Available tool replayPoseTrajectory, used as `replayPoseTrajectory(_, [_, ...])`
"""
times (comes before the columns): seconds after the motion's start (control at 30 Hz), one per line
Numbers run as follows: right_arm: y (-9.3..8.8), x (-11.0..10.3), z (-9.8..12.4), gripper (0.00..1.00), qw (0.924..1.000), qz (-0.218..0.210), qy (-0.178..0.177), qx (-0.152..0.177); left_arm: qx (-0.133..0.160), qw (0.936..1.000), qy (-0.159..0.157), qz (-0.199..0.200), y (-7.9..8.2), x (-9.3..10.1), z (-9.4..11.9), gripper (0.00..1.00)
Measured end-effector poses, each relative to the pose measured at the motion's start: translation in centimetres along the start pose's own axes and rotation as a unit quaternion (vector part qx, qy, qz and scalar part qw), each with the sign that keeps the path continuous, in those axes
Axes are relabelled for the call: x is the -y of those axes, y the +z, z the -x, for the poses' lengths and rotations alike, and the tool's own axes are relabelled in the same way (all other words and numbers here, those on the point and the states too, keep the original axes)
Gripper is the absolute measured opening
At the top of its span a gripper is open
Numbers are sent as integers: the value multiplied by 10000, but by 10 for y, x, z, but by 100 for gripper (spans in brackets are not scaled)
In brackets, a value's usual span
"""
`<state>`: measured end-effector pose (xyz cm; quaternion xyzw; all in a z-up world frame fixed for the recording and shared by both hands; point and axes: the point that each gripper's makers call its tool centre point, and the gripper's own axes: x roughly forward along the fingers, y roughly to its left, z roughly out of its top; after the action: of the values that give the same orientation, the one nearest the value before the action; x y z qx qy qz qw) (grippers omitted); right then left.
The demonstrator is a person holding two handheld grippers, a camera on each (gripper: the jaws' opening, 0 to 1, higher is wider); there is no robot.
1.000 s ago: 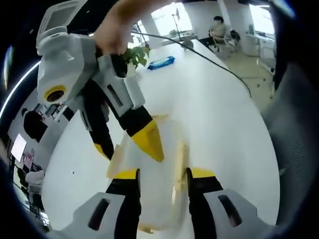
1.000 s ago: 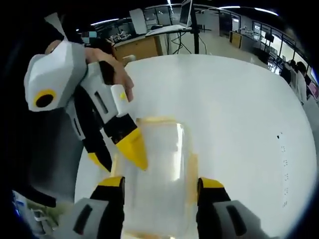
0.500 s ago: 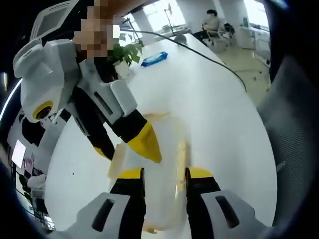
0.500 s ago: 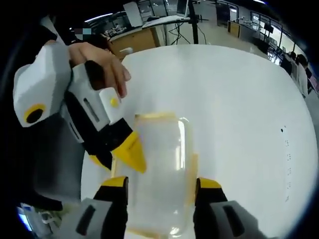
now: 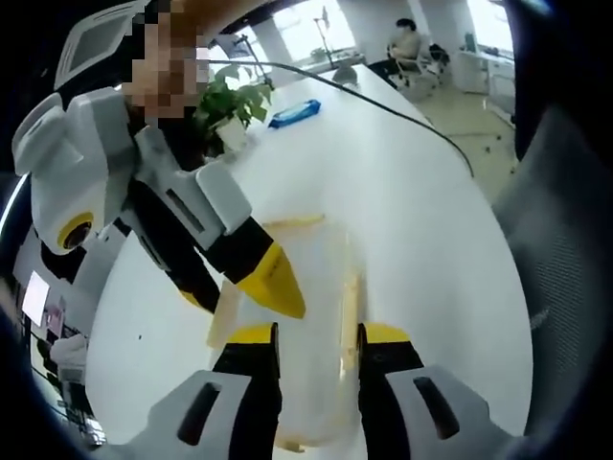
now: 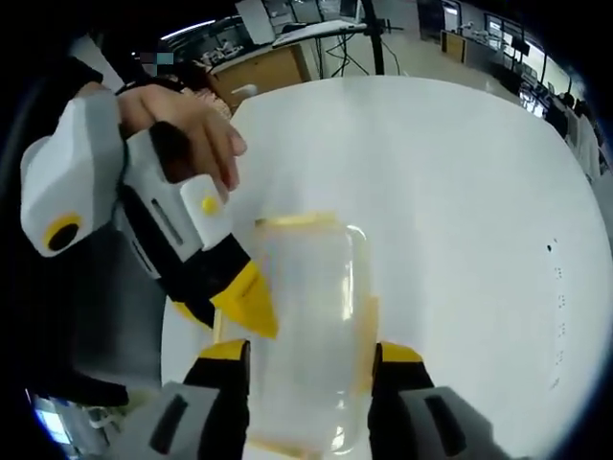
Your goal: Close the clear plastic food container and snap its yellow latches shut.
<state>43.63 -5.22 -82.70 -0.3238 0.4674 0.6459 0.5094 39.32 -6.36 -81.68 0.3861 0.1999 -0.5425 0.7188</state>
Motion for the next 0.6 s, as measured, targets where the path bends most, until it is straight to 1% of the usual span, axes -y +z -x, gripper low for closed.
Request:
replayPoseTrajectory(0.03, [0,-1,0,46,9999,101,22,-31,13,10000,-7,-37,1,2,0,26])
replayPoseTrajectory(0.07, [1,-2,0,46,10000,1,40,-42,33,9999,-9,-153,1,3,0,26])
replayPoseTrajectory(0.1, [1,-2,-1,46,9999,20,51,-94,38,10000,-9,-64,1,1,-1,26])
replayPoseTrajectory(0.2, [0,-2,-1,46,9999,40,111,-113,107,9999,-26,-22,1,1,0,26])
replayPoseTrajectory(0.27, [0,-1,0,46,9999,44,135,-80,167,9998,-46,-78,2,3,1,26])
replayPoseTrajectory(0.3, [-1,0,1,45,9999,45,153,-20,205,9998,-74,0,2,2,1,27])
replayPoseTrajectory(0.37, [0,4,2,43,9996,-23,251,97,272,9994,-110,-171,2,3,1,27])
replayPoseTrajectory(0.4, [0,6,2,44,9995,1,288,122,273,9996,-68,-12,2,1,1,28])
replayPoseTrajectory(0.43, [0,7,3,45,9995,-24,289,155,255,9997,-41,-25,3,0,0,28])
replayPoseTrajectory(0.47, [1,7,4,45,9994,-31,302,178,238,9996,-10,-132,4,1,0,29])
replayPoseTrajectory(0.5, [1,7,4,45,9994,-15,305,185,247,9996,-19,-119,4,0,0,30])
replayPoseTrajectory(0.53, [2,6,5,46,9993,50,305,214,300,9995,-34,-6,5,-1,1,30])
replayPoseTrajectory(0.57, [4,7,4,50,9992,216,235,223,326,9994,-61,82,5,-1,2,30])
replayPoseTrajectory(0.6, [2,10,4,56,9986,503,53,120,345,9993,-122,14,5,1,3,29])
